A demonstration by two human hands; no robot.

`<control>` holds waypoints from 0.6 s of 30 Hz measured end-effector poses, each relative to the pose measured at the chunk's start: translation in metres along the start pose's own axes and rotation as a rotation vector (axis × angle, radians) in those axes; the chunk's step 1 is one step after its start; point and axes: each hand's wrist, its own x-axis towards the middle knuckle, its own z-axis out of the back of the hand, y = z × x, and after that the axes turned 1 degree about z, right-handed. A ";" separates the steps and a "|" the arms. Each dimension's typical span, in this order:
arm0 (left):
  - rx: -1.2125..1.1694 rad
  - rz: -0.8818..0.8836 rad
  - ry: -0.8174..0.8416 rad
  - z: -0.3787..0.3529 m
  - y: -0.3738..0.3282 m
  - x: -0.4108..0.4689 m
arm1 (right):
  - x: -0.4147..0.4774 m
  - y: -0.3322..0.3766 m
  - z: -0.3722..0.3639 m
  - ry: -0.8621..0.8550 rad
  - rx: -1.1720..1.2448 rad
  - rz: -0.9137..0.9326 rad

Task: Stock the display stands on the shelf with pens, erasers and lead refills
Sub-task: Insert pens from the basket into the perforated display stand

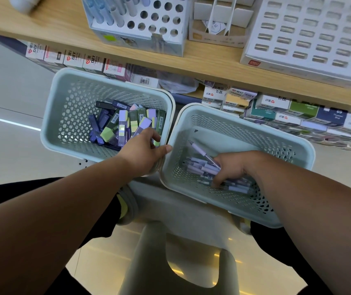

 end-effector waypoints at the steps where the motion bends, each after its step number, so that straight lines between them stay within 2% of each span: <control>1: 0.009 -0.001 0.000 0.000 0.000 0.000 | -0.004 -0.001 0.001 0.002 -0.004 -0.003; 7: 0.024 0.006 -0.029 0.000 -0.005 -0.006 | -0.038 -0.003 0.011 0.003 0.017 -0.021; 10: 0.047 0.007 -0.077 0.000 -0.008 -0.011 | -0.062 0.007 0.022 -0.059 0.069 0.017; 16: -0.147 -0.042 -0.152 0.015 -0.019 -0.028 | -0.113 0.040 0.047 -0.166 0.169 0.174; 18: -0.191 -0.063 -0.113 0.026 -0.027 -0.041 | -0.129 0.047 0.053 -0.228 0.201 0.210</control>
